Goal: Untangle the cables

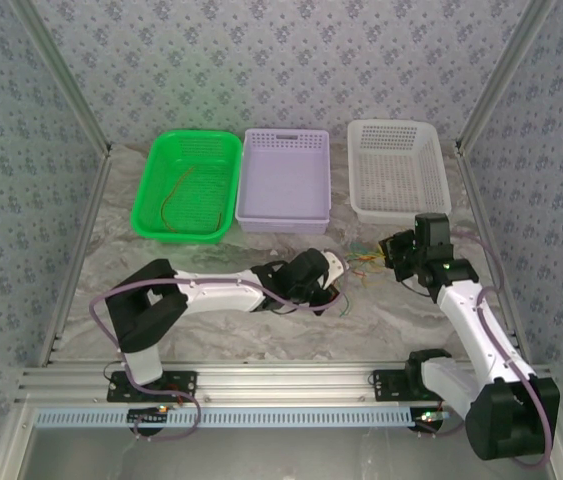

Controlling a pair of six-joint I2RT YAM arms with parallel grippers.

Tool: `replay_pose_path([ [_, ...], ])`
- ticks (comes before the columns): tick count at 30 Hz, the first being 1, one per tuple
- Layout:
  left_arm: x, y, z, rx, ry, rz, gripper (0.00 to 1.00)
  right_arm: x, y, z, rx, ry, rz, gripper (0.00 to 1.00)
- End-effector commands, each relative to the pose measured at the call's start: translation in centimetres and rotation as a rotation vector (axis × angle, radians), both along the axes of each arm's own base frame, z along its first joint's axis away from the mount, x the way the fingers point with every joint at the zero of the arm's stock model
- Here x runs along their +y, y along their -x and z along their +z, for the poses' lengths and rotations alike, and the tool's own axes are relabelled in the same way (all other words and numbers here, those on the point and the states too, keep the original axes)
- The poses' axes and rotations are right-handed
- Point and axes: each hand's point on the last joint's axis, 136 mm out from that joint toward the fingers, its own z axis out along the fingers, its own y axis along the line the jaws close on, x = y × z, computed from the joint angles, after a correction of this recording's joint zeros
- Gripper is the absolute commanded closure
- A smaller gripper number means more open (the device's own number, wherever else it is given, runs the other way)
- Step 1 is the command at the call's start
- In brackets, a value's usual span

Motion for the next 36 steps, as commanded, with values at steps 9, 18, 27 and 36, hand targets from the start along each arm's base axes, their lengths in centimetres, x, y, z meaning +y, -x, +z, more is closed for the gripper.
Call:
replay_pose_path([
  [9,2.2,1.0,4.0,-0.053,0.049,-0.004,1.0,-1.3,-0.5,0.2,0.0,0.07,-0.011,1.0],
  [18,3.1,2.3,4.7,-0.028,0.032,-0.053,1.0,-1.0,-0.9,-3.4,0.046,0.012,-0.018,0.77],
  [27,2.9,2.2,4.5,-0.026,0.033,-0.051,1.0,-0.3,-0.9,-5.2,0.088,-0.005,-0.003,0.81],
  [36,3.0,2.1,4.6,-0.032,0.026,-0.046,1.0,0.5,0.3,-6.9,0.126,0.003,0.017,0.67],
])
